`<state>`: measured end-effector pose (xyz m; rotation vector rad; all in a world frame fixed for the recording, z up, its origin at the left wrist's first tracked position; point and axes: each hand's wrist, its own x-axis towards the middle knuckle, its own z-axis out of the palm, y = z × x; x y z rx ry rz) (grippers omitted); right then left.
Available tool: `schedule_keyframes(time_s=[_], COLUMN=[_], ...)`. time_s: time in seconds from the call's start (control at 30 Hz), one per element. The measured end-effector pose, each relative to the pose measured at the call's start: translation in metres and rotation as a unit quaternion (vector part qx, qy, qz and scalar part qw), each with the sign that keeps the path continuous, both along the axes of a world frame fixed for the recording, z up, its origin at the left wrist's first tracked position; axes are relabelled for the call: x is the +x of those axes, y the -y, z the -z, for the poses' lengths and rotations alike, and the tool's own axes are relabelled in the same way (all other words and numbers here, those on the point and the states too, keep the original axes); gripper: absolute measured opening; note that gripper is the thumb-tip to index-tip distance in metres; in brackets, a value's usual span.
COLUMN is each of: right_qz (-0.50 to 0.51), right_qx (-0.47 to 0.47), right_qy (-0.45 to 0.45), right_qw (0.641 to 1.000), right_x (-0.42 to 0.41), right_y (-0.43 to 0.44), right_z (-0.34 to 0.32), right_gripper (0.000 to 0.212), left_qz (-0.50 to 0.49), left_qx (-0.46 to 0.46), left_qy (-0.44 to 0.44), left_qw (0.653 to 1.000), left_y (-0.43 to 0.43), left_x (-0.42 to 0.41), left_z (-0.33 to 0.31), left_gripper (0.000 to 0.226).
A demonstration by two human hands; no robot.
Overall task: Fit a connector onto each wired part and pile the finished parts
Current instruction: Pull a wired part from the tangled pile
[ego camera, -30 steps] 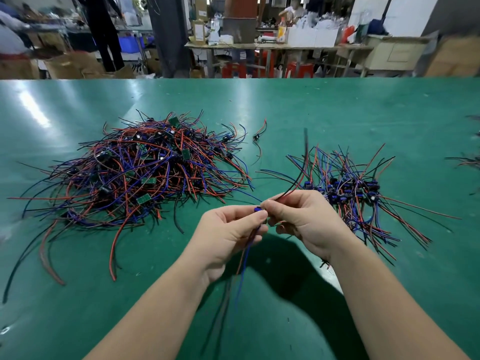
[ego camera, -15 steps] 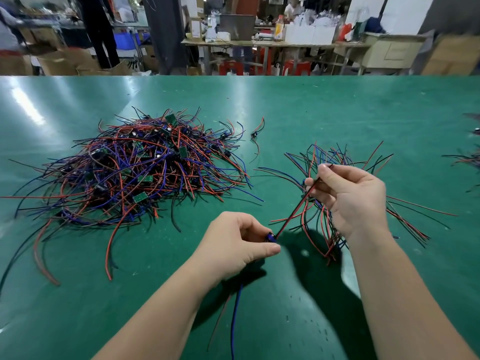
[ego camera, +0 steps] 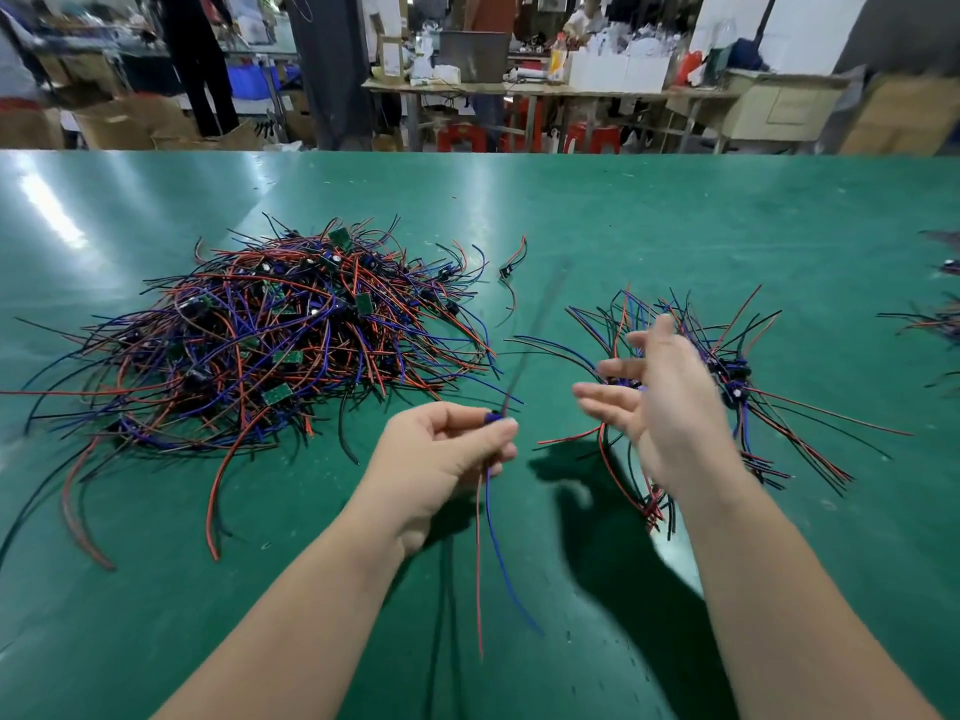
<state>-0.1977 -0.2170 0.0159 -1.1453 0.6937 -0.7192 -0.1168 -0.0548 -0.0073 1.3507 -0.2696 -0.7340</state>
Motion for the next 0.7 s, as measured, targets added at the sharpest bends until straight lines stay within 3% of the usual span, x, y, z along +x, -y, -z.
schedule_keyframes(time_s=[0.07, 0.13, 0.2, 0.33, 0.4, 0.47, 0.53, 0.63, 0.7], right_qz=[-0.103, -0.183, -0.172, -0.093, -0.032, 0.054, 0.131, 0.180, 0.167], right_qx=[-0.117, -0.276, -0.367, -0.336, -0.319, -0.363, -0.419, -0.430, -0.415], right_qy=[-0.033, -0.085, -0.112, -0.078, -0.070, -0.126, -0.226, -0.339, -0.400], right_qw=[0.987, 0.940, 0.907, 0.934, 0.945, 0.922, 0.870, 0.817, 0.800], right_x=[0.006, 0.009, 0.011, 0.007, 0.001, -0.010, -0.026, -0.043, -0.047], right_y=[-0.020, -0.037, -0.044, -0.035, -0.019, 0.006, 0.033, 0.061, 0.069], right_z=[0.007, 0.015, 0.021, 0.013, 0.007, 0.001, -0.003, -0.002, 0.004], right_gripper=[0.023, 0.004, 0.011, 0.019, 0.025, 0.022, 0.016, 0.015, 0.016], left_qz=[-0.044, -0.045, -0.024, 0.075, 0.057, -0.042, -0.136, -0.189, -0.187], left_qx=[-0.033, -0.015, 0.020, -0.030, 0.023, 0.151, 0.248, 0.355, 0.425], left_qy=[-0.014, 0.041, 0.113, 0.129, 0.213, 0.342, 0.439, 0.481, 0.465], left_qw=[0.998, 0.998, 0.993, 0.988, 0.975, 0.927, 0.853, 0.779, 0.754], left_y=[0.002, 0.003, 0.001, -0.003, -0.006, -0.012, -0.021, -0.031, -0.034], left_x=[0.003, 0.003, 0.002, 0.003, 0.008, 0.019, 0.032, 0.050, 0.054], left_z=[0.000, 0.004, 0.006, 0.000, 0.000, 0.001, 0.000, 0.003, 0.007], left_gripper=[0.025, 0.027, 0.027, 0.028, 0.025, 0.021, 0.021, 0.034, 0.048])
